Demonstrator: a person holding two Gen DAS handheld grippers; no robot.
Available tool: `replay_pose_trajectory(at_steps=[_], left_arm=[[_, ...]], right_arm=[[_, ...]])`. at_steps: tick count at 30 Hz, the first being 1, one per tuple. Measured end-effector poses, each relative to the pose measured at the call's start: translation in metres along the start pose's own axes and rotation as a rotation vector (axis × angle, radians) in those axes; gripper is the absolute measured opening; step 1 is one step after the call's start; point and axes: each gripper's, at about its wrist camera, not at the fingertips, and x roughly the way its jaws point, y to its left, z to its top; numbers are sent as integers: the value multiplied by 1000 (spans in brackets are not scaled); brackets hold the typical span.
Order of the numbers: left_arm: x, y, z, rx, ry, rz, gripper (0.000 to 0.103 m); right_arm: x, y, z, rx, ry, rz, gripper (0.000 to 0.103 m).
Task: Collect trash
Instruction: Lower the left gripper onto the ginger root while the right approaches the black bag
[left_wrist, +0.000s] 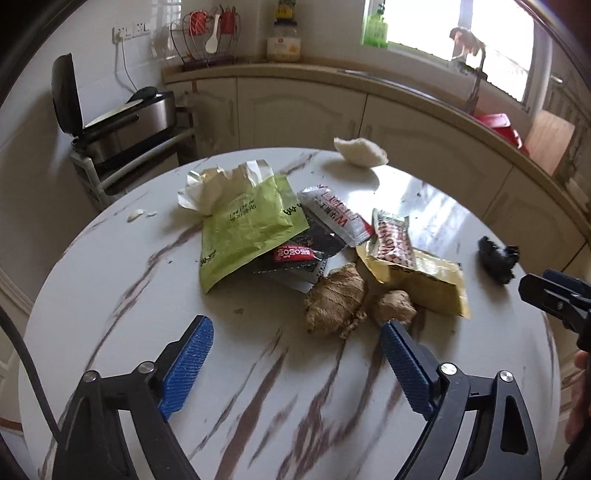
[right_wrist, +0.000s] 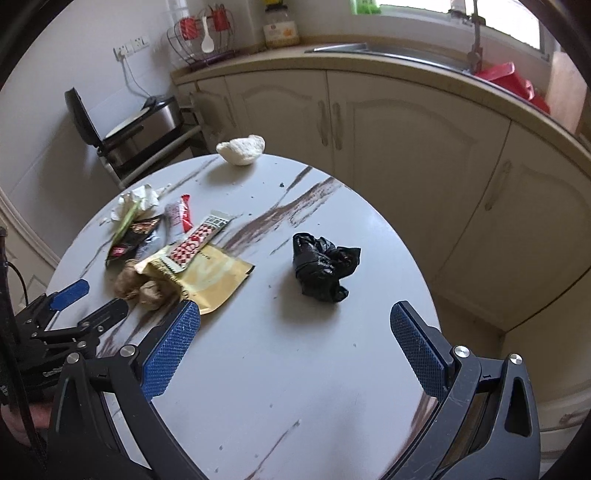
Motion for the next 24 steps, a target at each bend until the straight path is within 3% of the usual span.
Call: replay_pose_trajectory(at_steps=[2,7,14,18,20,24], left_arm=[[9,0,6,-5,4,1,81],[27,0,20,-18,8,-21,78],[30,-5,14,-16,6,-22,69],[27,-11,13,9,0,-57,50],[25,-12,11,29,0,-72,35],[21,-10,7,27,-4,-100,32]], right_arm=[[6,-2,2,1,11,-2,103],[24,-5,7,0,45,-10,103],[43,-6,12,-16,79,-27,102],[51,-4,14,-34,92,-42,95],[52,-3,14,-40,88,-46,92],[54,1,16,-70,74,-66,75]])
